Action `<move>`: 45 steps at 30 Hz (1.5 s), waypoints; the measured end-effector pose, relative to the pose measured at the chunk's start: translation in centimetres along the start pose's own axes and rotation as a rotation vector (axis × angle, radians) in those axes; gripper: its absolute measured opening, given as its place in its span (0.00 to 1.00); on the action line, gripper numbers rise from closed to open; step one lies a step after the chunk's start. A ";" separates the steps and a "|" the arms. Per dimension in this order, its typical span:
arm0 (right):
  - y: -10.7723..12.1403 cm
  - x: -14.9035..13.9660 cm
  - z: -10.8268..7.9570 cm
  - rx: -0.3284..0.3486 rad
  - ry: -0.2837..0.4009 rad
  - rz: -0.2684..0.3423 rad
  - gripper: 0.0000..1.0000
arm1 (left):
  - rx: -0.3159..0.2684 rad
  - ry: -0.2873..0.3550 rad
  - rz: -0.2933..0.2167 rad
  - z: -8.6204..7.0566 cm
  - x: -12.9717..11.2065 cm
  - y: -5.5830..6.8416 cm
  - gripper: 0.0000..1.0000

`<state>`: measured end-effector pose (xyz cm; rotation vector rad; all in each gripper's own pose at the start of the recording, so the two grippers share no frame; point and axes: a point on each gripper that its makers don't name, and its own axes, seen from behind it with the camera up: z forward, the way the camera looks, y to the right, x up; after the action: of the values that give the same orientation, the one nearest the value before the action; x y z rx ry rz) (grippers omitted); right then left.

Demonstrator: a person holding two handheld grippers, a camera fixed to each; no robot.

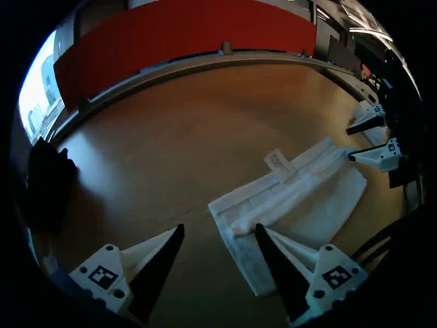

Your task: Fold towel

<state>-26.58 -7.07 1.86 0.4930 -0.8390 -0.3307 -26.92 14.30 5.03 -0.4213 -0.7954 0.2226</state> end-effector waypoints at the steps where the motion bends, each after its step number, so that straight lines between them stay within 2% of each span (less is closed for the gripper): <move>1: 0.2 0.1 0.0 -0.005 0.002 0.004 0.98 | 0.001 0.001 -0.003 -0.1 0.0 -0.1 0.97; 9: 0.9 0.7 -0.2 -0.030 0.019 0.018 1.00 | 0.015 0.015 -0.033 -0.5 0.5 -0.7 0.97; 17: 0.9 1.0 -0.8 -0.034 0.029 0.022 1.00 | 0.026 0.019 -0.038 -1.3 0.6 -1.0 0.97; 36: -1.6 -2.0 -4.7 -0.016 0.034 0.059 1.00 | 0.015 0.029 -0.101 -4.8 -2.4 0.9 0.97; 45: -2.1 -2.9 -5.9 -0.010 0.038 0.061 1.00 | 0.024 0.026 -0.126 -5.7 -3.8 1.5 0.97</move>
<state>-24.06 -5.85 -4.43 0.4620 -0.8130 -0.2686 -25.39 12.66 -1.67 -0.3500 -0.7898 0.1090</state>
